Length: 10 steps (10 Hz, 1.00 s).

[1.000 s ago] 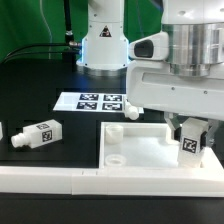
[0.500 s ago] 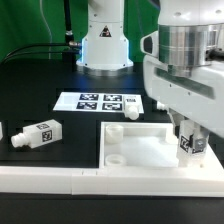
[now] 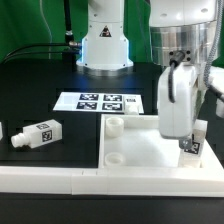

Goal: Assemble one leg

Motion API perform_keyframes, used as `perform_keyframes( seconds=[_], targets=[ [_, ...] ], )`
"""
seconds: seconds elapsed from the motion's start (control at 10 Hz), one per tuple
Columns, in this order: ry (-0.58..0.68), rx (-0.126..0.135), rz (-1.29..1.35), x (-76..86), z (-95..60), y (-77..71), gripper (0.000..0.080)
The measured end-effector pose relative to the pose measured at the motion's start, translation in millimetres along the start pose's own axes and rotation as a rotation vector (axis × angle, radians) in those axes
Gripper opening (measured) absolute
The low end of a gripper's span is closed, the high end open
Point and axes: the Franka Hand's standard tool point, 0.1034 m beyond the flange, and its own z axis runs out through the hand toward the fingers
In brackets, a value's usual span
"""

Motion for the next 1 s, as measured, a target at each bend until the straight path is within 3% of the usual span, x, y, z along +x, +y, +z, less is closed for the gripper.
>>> perform_keyframes(
  seconds=[0.2, 0.3, 0.4, 0.5, 0.6, 0.8, 1.0],
  targets=[
    [0.002, 0.001, -0.009, 0.0, 0.1, 0.1, 0.0289],
    [0.003, -0.001, -0.009, 0.3, 1.2, 0.7, 0.0336],
    [0.003, 0.001, -0.011, 0.0, 0.6, 0.2, 0.0504],
    [-0.007, 0.008, -0.043, -2.2, -7.4, 0.9, 0.0504],
    [-0.021, 0.014, -0.064, -2.4, -23.8, 7.1, 0.0618],
    [-0.036, 0.021, -0.102, 7.2, -47.3, 10.9, 0.0640],
    [-0.036, 0.021, -0.106, 11.2, -48.4, 8.0, 0.0648]
  ],
)
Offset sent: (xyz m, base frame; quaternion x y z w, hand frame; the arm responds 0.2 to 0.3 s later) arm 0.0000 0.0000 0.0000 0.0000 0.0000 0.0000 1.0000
